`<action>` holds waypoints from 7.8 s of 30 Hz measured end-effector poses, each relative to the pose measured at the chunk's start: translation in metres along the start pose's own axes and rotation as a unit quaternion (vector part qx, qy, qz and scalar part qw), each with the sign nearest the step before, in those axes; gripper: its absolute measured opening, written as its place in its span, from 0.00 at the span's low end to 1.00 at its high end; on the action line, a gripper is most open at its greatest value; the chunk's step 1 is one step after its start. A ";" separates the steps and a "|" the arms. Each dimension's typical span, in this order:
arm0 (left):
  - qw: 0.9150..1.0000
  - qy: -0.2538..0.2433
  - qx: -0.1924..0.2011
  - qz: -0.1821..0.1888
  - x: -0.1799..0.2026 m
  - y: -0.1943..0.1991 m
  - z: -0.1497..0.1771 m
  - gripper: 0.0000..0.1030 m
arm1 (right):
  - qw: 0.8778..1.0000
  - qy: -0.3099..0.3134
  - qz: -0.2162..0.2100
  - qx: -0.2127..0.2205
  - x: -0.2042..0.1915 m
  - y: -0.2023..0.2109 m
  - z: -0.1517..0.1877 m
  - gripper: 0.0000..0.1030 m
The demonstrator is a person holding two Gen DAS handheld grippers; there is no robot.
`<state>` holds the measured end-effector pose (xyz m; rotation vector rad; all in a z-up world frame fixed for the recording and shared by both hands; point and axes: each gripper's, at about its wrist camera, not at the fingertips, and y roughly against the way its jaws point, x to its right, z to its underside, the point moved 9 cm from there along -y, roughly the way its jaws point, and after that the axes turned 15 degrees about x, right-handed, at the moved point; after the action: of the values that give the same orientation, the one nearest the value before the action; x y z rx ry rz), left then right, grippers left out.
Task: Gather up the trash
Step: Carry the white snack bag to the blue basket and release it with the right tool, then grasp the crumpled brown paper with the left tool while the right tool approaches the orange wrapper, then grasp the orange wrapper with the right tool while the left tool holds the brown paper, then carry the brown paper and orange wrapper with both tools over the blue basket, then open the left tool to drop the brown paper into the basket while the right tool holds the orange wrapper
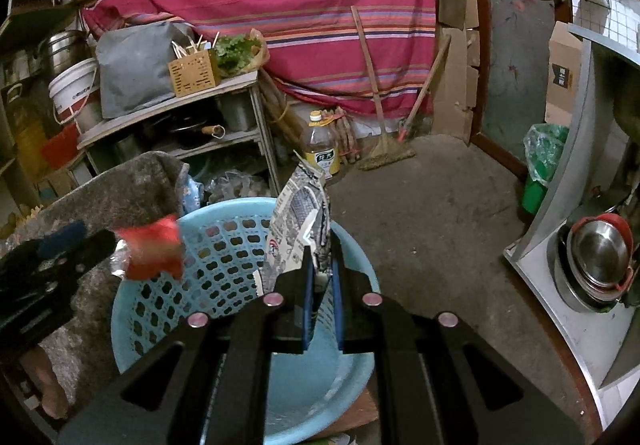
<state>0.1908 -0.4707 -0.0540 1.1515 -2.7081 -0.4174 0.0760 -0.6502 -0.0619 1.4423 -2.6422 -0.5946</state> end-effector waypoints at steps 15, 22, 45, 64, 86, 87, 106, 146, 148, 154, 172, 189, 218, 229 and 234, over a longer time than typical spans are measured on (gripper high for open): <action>0.989 0.016 0.056 -0.138 -0.119 0.089 -0.020 0.95 | 0.999 0.038 0.017 -0.018 -0.050 -0.019 0.011 0.74; 0.979 0.034 0.064 -0.193 -0.196 0.143 -0.013 0.95 | 0.999 0.032 0.006 0.008 -0.082 -0.004 -0.002 0.87; 0.936 0.096 0.003 -0.339 -0.413 0.277 0.089 0.95 | 0.987 0.095 -0.128 0.013 -0.322 0.015 0.025 0.94; 0.932 0.155 -0.029 -0.325 -0.472 0.289 0.131 0.95 | 0.983 0.122 -0.135 -0.013 -0.398 0.002 0.058 0.96; 0.966 0.118 -0.097 -0.207 -0.436 0.228 0.138 0.43 | 0.968 0.165 -0.186 -0.047 -0.447 0.007 0.089 0.96; 0.966 0.113 -0.093 -0.212 -0.435 0.232 0.135 0.42 | 0.966 0.168 -0.189 -0.047 -0.450 0.009 0.090 0.96; 0.939 0.080 -0.021 -0.334 -0.478 0.322 0.107 0.42 | 0.947 0.226 -0.211 -0.091 -0.510 0.025 0.136 0.94; 0.943 0.071 -0.004 -0.324 -0.441 0.301 0.081 0.42 | 0.965 0.136 -0.217 -0.047 -0.422 0.020 0.069 0.04; 0.945 0.071 -0.004 -0.320 -0.434 0.295 0.079 0.42 | 0.966 0.135 -0.214 -0.042 -0.412 0.021 0.065 0.04; 0.950 0.077 -0.004 -0.304 -0.417 0.276 0.072 0.42 | 0.970 0.128 -0.203 -0.034 -0.385 0.018 0.052 0.04; 0.968 0.059 -0.004 -0.245 -0.333 0.204 0.052 0.42 | 0.987 0.088 -0.131 -0.015 -0.256 0.007 0.018 0.04; 0.983 0.017 -0.010 -0.183 -0.237 0.137 0.034 0.42 | 0.994 0.068 -0.079 -0.014 -0.146 0.008 0.007 0.04; 0.999 -0.029 0.013 -0.018 -0.014 0.016 0.003 0.42 | 1.000 0.007 -0.028 -0.006 -0.023 -0.006 0.001 0.04; 0.999 -0.018 0.024 -0.011 0.007 0.004 -0.013 0.77 | 0.999 -0.003 -0.041 -0.004 -0.021 -0.004 0.000 0.04; 0.999 -0.007 0.031 -0.030 -0.016 0.017 -0.019 0.89 | 0.999 0.002 -0.051 -0.007 -0.032 -0.006 0.001 0.04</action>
<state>0.1950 -0.4518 -0.0316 1.2536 -2.7214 -0.3537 0.0981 -0.6263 -0.0616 1.5806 -2.5690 -0.6159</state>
